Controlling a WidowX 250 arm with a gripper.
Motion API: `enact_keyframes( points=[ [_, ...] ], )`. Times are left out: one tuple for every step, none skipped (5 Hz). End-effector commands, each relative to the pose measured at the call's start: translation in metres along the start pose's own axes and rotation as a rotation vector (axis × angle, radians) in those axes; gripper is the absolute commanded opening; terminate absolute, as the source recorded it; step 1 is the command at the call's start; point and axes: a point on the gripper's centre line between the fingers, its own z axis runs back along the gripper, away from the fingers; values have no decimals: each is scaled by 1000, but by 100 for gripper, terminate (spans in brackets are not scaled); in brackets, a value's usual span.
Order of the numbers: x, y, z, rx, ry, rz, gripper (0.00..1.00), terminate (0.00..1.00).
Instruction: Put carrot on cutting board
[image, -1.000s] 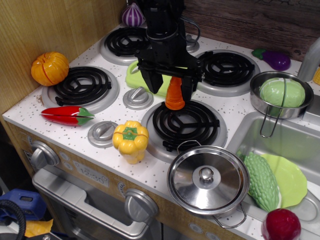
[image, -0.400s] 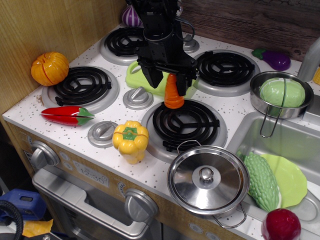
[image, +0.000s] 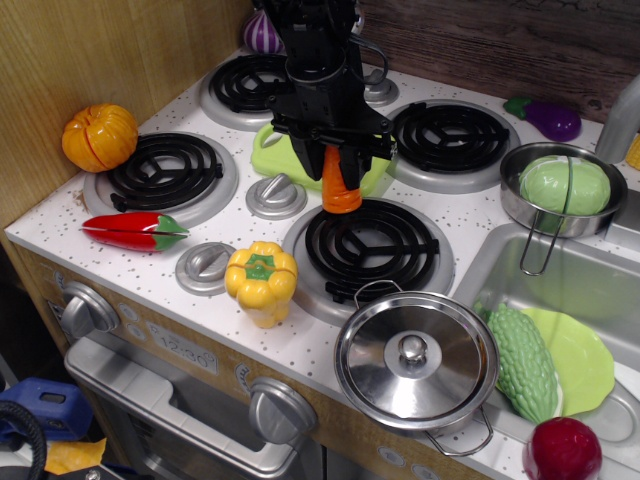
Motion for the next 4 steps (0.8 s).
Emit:
enact_keyframes(
  points=[
    [20, 9, 29, 45, -52, -52, 0, 0],
    [41, 26, 41, 76, -67, -117, 0, 0],
    [56, 42, 39, 117, -170, -173, 0, 0],
    [66, 53, 31, 137, -288, -196, 0, 0]
  ],
)
